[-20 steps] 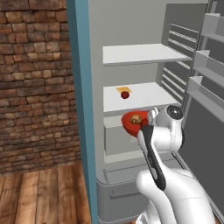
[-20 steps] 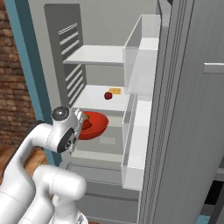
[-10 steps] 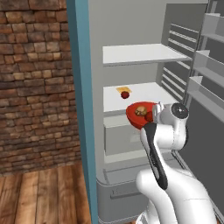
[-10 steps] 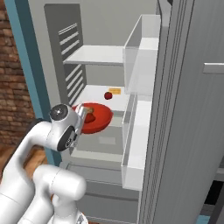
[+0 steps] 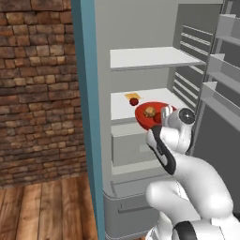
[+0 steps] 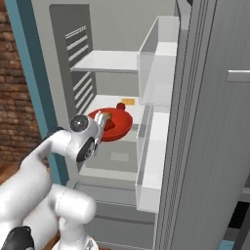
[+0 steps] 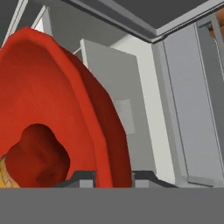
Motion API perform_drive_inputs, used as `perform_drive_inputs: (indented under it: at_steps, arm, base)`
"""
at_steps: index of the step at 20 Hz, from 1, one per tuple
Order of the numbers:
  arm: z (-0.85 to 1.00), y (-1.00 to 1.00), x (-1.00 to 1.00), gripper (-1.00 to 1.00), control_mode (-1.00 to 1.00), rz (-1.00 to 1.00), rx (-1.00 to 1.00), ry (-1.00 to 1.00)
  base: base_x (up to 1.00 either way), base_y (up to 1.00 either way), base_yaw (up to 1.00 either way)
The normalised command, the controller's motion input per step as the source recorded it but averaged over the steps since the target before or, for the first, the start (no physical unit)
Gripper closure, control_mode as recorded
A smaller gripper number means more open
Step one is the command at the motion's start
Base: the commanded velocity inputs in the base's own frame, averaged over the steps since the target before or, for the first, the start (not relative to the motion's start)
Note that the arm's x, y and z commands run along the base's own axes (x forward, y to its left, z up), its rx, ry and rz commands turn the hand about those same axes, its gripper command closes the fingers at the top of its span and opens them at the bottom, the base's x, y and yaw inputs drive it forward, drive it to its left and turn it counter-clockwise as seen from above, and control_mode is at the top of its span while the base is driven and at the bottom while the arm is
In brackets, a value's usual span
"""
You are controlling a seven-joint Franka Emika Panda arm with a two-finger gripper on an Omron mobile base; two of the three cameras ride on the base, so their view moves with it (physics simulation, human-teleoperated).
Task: Pick the chicken drumstick and bell pepper from their plates and place them in the bowl. Then put the bowl in the fridge.
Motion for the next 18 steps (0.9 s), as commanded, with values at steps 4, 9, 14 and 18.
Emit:
perform_drive_inputs:
  at_steps: [4, 9, 14, 18]
  arm:
    - [0.15, -0.12, 0.76, 1.00, -1.00, -0.03, 0.00, 0.01]
    - [0.21, -0.11, 0.66, 1.00, -1.00, -0.10, 0.00, 0.06]
    - [0.20, -0.14, 0.54, 1.00, -1.00, -0.10, 0.01, 0.09]
    - [0.14, -0.17, 0.48, 1.00, -1.00, -0.01, 0.03, 0.10]
  base:
    - [0.00, 0.00, 0.00]
    - [0.00, 0.00, 0.00]
    - [0.00, 0.00, 0.00]
    - [0.00, 0.00, 0.00]
